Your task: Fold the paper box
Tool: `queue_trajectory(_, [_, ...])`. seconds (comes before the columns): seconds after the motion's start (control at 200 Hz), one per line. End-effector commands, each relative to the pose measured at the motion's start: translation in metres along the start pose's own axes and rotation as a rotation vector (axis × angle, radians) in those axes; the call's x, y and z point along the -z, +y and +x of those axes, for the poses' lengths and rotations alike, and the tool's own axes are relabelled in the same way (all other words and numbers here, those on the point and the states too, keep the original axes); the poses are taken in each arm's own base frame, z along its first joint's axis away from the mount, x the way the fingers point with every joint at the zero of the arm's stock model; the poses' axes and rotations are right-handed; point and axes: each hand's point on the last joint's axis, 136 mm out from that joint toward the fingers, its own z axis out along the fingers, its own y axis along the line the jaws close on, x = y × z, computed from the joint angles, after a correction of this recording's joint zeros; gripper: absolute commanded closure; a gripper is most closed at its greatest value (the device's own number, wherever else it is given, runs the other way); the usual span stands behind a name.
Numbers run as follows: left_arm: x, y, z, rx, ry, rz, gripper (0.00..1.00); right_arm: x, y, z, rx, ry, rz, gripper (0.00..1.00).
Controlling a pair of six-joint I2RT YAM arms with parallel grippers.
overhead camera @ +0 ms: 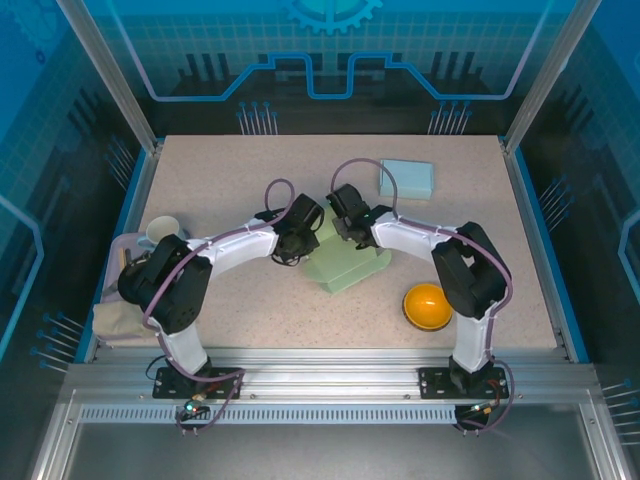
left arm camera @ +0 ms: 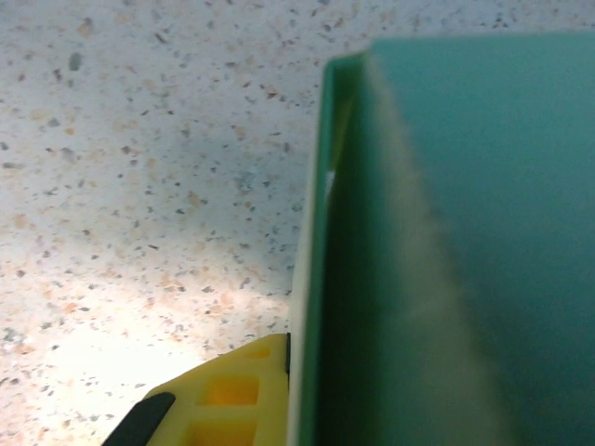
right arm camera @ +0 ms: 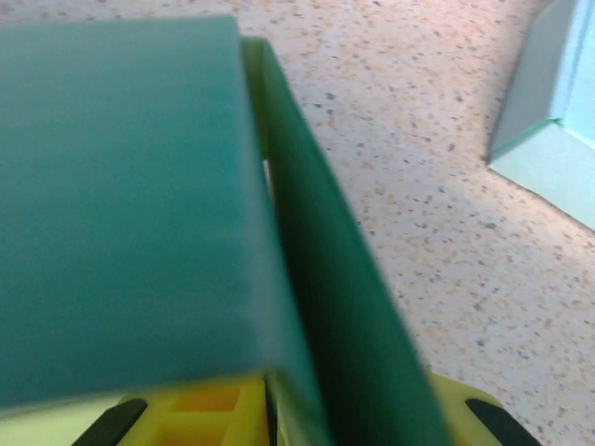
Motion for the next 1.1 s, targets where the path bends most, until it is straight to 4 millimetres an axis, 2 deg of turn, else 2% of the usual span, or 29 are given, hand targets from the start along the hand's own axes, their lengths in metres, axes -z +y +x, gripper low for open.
queue_trajectory(0.0, [0.011, 0.020, 0.000, 0.047, 0.000, -0.067, 0.90, -0.005, -0.057, 0.023, -0.010, 0.078, 0.290, 0.77])
queue_trajectory(0.055, [0.011, 0.021, -0.001, 0.042, -0.002, -0.070, 0.90, -0.005, -0.048, 0.021, -0.018, 0.066, 0.231, 0.73])
queue_trajectory(0.14, [0.011, 0.020, -0.004, 0.018, -0.015, -0.074, 0.90, 0.003, -0.015, 0.007, -0.026, -0.015, -0.005, 0.56])
queue_trajectory(0.23, [0.012, 0.020, -0.011, -0.018, -0.043, -0.088, 0.90, 0.034, 0.011, -0.013, -0.066, -0.103, -0.233, 0.53])
queue_trajectory(0.34, [0.011, 0.020, -0.017, -0.068, -0.069, -0.111, 0.90, 0.076, 0.019, -0.028, -0.098, -0.157, -0.383, 0.49])
queue_trajectory(0.425, [0.012, 0.019, -0.024, -0.126, -0.096, -0.130, 0.91, 0.103, 0.016, -0.029, -0.095, -0.147, -0.447, 0.47])
queue_trajectory(0.495, [0.013, 0.019, -0.031, -0.183, -0.127, -0.139, 0.91, 0.122, 0.007, -0.030, -0.093, -0.155, -0.467, 0.45])
queue_trajectory(0.545, [0.014, 0.011, -0.034, -0.251, -0.139, -0.104, 0.91, 0.132, -0.001, -0.029, -0.093, -0.160, -0.479, 0.44])
queue_trajectory(0.68, [0.028, -0.021, -0.038, -0.531, -0.167, 0.032, 0.89, 0.143, -0.038, -0.021, -0.174, -0.122, -0.471, 0.44])
queue_trajectory(0.88, [0.059, -0.036, -0.050, -0.941, -0.197, 0.012, 0.88, 0.156, -0.091, 0.000, -0.271, -0.148, -0.368, 0.44])
queue_trajectory(0.945, [0.067, -0.036, -0.050, -1.091, -0.177, -0.015, 0.87, 0.163, -0.103, 0.006, -0.280, -0.168, -0.328, 0.44])
queue_trajectory(1.035, [0.071, -0.027, -0.055, -1.300, -0.175, -0.156, 0.88, 0.179, -0.116, 0.011, -0.301, -0.217, -0.301, 0.44])
queue_trajectory(1.09, [0.070, -0.022, -0.051, -1.462, -0.156, -0.239, 0.88, 0.188, -0.120, 0.012, -0.308, -0.251, -0.293, 0.44])
